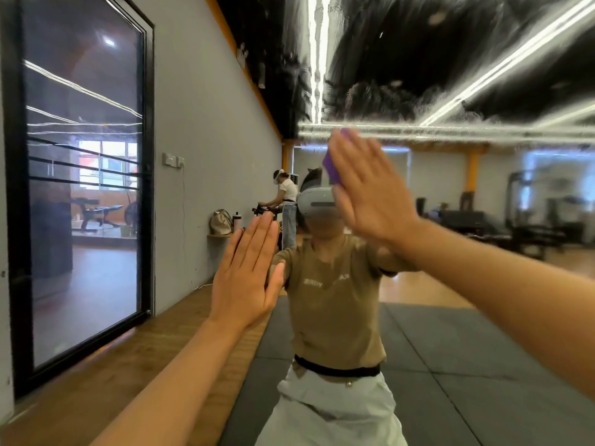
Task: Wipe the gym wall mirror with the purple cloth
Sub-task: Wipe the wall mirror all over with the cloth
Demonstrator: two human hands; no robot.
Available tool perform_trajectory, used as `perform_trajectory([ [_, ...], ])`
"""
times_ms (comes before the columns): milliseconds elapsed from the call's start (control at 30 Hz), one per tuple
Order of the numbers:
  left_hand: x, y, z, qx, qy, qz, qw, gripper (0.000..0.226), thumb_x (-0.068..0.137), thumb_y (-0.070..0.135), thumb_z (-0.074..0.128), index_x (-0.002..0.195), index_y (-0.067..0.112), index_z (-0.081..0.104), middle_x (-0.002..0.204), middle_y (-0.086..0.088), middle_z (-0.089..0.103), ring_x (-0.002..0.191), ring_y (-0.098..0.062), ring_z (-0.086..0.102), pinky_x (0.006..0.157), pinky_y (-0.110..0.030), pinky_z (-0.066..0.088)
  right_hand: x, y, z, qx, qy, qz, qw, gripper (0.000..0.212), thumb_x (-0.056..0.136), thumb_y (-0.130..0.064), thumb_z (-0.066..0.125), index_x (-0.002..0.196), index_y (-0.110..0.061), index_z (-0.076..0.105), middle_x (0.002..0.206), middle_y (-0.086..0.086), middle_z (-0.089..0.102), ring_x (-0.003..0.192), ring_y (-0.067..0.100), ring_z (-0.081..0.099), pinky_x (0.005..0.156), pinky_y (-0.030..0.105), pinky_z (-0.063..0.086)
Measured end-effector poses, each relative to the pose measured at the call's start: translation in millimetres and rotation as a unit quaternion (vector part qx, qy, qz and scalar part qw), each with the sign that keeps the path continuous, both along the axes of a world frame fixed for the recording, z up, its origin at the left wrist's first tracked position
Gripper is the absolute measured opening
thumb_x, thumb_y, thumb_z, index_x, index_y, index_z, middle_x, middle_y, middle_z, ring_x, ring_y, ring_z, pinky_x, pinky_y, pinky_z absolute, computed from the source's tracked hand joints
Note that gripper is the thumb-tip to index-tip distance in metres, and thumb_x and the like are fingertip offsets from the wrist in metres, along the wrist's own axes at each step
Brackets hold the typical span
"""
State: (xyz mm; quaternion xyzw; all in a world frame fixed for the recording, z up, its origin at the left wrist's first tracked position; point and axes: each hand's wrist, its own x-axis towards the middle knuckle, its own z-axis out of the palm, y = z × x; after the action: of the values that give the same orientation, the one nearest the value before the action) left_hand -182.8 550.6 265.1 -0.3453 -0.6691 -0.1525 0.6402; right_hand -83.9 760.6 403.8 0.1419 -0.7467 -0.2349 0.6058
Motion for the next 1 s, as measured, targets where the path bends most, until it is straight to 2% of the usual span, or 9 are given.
perform_trajectory([
  [67, 1.4, 0.7, 0.9, 0.003, -0.009, 0.0, 1.0, 0.065, 0.102, 0.031, 0.038, 0.159, 0.006, 0.018, 0.167, -0.01, 0.011, 0.156, -0.018, 0.006, 0.127, -0.04, 0.007, 1.9, -2.0, -51.6, 0.07, -0.052, -0.013, 0.996, 0.065, 0.104, -0.038, 0.027, 0.157, -0.006, 0.007, 0.166, 0.015, 0.011, 0.155, 0.029, 0.007, 0.126, 0.043, 0.004],
  [233, 11.5, 1.5, -0.1, 0.004, -0.036, -0.001, 0.999, 0.064, 0.102, 0.029, 0.036, 0.159, 0.004, 0.019, 0.167, -0.013, 0.015, 0.156, -0.02, 0.007, 0.127, -0.036, 0.003, 13.2, 6.1, -162.8, 0.247, -0.157, -0.055, 0.955, 0.063, 0.103, -0.037, 0.039, 0.158, -0.009, 0.026, 0.166, 0.009, 0.015, 0.156, 0.028, 0.005, 0.127, 0.041, 0.002],
  [433, 17.4, 4.4, -2.7, -0.001, -0.074, 0.016, 0.997, 0.067, 0.103, 0.031, 0.032, 0.161, 0.008, 0.006, 0.169, -0.009, 0.0, 0.156, -0.019, -0.002, 0.127, -0.038, -0.001, 12.4, 14.8, -133.2, 0.325, -0.206, -0.038, 0.922, 0.059, 0.104, -0.036, 0.032, 0.159, -0.013, 0.025, 0.167, 0.004, 0.019, 0.156, 0.021, 0.006, 0.127, 0.038, -0.002],
  [500, 18.2, 3.9, -3.4, -0.012, -0.083, 0.022, 0.996, 0.068, 0.104, 0.033, 0.031, 0.161, 0.008, 0.003, 0.169, -0.008, -0.004, 0.156, -0.019, -0.003, 0.126, -0.039, -0.001, 11.0, 13.0, -105.1, 0.288, -0.177, -0.036, 0.941, 0.06, 0.103, -0.037, 0.031, 0.157, -0.012, 0.026, 0.165, 0.006, 0.021, 0.155, 0.019, 0.009, 0.127, 0.037, -0.001],
  [600, 18.1, 0.5, -0.4, -0.021, -0.081, 0.025, 0.996, 0.069, 0.105, 0.036, 0.033, 0.161, 0.011, 0.001, 0.169, -0.004, -0.008, 0.156, -0.017, -0.005, 0.126, -0.037, -0.001, 11.1, 6.9, -41.0, 0.147, -0.09, -0.019, 0.985, 0.059, 0.105, -0.036, 0.027, 0.157, -0.007, 0.028, 0.164, 0.011, 0.025, 0.153, 0.024, 0.018, 0.125, 0.041, 0.008],
  [700, 19.0, -0.9, 0.7, -0.017, -0.081, 0.029, 0.996, 0.07, 0.104, 0.034, 0.036, 0.161, 0.012, 0.002, 0.169, -0.004, -0.004, 0.156, -0.015, -0.005, 0.126, -0.035, -0.003, 9.5, 1.8, -6.0, 0.049, -0.045, -0.004, 0.998, 0.06, 0.105, -0.035, 0.027, 0.155, -0.001, 0.032, 0.162, 0.016, 0.031, 0.151, 0.031, 0.026, 0.125, 0.043, 0.013],
  [833, 24.5, 0.9, -5.3, -0.003, -0.104, 0.011, 0.995, 0.069, 0.103, 0.032, 0.037, 0.161, 0.009, 0.007, 0.169, -0.006, -0.001, 0.156, -0.017, -0.003, 0.126, -0.036, -0.003, -0.9, -10.0, -42.9, -0.026, 0.022, 0.009, 0.999, 0.06, 0.106, -0.033, 0.027, 0.156, -0.001, 0.027, 0.163, 0.018, 0.026, 0.152, 0.032, 0.023, 0.125, 0.045, 0.015],
  [933, 25.7, -1.4, -22.0, 0.004, -0.129, 0.001, 0.992, 0.069, 0.104, 0.032, 0.035, 0.161, 0.01, 0.006, 0.17, -0.007, -0.001, 0.156, -0.02, -0.002, 0.126, -0.037, -0.002, -2.2, -16.7, -98.9, 0.021, -0.056, -0.003, 0.998, 0.064, 0.104, -0.036, 0.027, 0.158, -0.006, 0.012, 0.167, 0.014, 0.012, 0.156, 0.029, 0.005, 0.126, 0.044, 0.007],
  [1000, 25.7, -4.2, -36.8, 0.011, -0.136, 0.005, 0.991, 0.068, 0.104, 0.033, 0.034, 0.161, 0.008, 0.007, 0.17, -0.01, 0.002, 0.156, -0.022, -0.001, 0.126, -0.036, -0.004, -1.1, -18.3, -147.5, 0.096, -0.115, -0.024, 0.988, 0.069, 0.102, -0.038, 0.036, 0.159, -0.009, 0.011, 0.167, 0.011, 0.009, 0.156, 0.028, 0.0, 0.126, 0.044, 0.001],
])
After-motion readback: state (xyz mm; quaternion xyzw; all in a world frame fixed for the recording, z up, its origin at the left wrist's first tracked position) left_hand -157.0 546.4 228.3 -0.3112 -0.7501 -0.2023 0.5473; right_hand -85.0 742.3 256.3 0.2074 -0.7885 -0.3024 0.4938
